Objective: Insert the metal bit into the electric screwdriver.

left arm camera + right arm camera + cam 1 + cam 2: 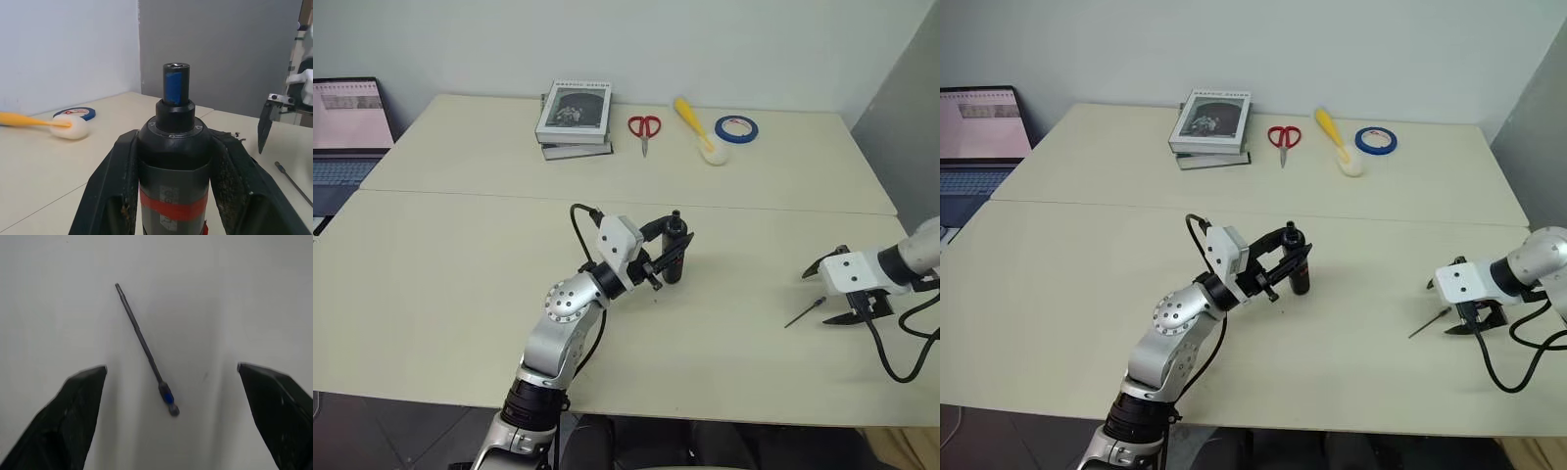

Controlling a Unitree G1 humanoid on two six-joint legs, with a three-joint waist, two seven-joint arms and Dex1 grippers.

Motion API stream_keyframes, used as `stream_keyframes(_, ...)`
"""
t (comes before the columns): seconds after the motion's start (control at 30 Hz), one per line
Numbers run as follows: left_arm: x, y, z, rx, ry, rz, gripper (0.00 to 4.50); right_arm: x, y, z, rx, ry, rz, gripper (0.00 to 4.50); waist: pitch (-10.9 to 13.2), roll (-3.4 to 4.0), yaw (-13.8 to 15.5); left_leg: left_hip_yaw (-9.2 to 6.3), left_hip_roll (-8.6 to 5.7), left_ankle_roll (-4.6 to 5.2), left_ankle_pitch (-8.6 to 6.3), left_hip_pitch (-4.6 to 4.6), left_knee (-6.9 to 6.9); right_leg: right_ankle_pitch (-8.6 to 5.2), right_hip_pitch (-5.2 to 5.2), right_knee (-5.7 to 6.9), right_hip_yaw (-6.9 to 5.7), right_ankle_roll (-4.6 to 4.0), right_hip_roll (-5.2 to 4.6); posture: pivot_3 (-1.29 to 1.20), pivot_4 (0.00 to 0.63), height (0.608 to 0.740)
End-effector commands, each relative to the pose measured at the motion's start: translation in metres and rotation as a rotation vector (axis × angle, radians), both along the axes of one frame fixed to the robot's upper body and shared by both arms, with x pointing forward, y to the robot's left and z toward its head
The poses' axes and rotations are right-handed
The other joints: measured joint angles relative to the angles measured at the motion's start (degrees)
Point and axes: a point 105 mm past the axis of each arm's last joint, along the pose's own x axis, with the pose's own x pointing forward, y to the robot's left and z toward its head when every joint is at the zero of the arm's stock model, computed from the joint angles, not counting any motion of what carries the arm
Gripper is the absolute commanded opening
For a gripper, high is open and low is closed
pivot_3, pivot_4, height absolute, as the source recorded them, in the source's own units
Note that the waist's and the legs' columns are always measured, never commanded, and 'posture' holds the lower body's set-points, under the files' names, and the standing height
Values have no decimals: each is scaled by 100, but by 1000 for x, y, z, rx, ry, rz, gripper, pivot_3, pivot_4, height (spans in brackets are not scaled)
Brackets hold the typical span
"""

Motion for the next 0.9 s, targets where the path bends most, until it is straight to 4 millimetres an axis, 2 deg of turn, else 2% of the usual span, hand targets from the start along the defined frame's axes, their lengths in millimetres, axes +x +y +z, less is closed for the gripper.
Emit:
stream_keyframes(0.03,-5,-3,9,-7,-39,-3,1660,5,-7,-2,-67,32,48,4500,0,0,-11,1,0,0,0,0,0,0,0,0,1,-1,-1,0,150,740)
stream_keyframes(0.4,-6,-1,10,-10,-38,14,1660,4,0,-19,-92,67,155,4500,0,0,-12,-2,0,0,0,4,1,1,1,6,1,-3,0,0,150,740)
stream_keyframes(0.9,-5,-2,13,-12,-38,16,1660,5,13,-19,-211,67,318,4500,-1,0,-17,-2,0,0,1,7,2,3,3,8,1,-4,0,0,150,740)
